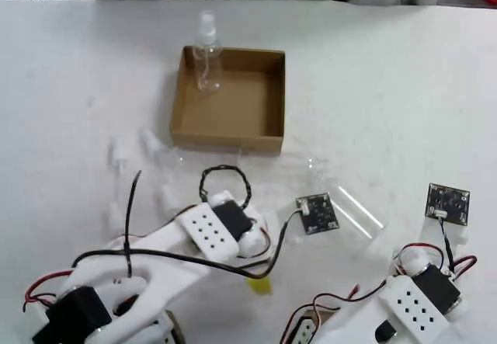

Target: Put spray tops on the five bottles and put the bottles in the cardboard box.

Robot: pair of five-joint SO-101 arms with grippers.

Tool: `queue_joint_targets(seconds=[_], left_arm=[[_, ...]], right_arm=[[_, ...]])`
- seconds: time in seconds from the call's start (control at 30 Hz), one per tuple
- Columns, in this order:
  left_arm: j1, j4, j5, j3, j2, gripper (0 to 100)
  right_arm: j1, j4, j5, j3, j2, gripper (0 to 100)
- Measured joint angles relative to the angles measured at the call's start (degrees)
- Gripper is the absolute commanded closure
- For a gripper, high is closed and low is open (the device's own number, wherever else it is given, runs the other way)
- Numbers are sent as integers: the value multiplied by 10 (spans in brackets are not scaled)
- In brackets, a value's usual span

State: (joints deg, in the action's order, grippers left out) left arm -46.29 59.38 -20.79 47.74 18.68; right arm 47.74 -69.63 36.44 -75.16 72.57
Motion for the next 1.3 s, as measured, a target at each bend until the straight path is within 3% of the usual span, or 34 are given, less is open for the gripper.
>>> queue_joint_targets(seconds=[0.2, 0.63, 0.93, 1.3], left_arm=[[30, -21, 1, 0, 0, 622], [13, -24, -13, 0, -3, 618], [11, -24, -17, -29, -123, 622], [10, -18, -16, -44, -136, 622]], right_arm=[[0, 0, 0, 0, 0, 981], [0, 0, 0, 0, 0, 981], [0, 0, 0, 0, 0, 981], [0, 0, 0, 0, 0, 981]])
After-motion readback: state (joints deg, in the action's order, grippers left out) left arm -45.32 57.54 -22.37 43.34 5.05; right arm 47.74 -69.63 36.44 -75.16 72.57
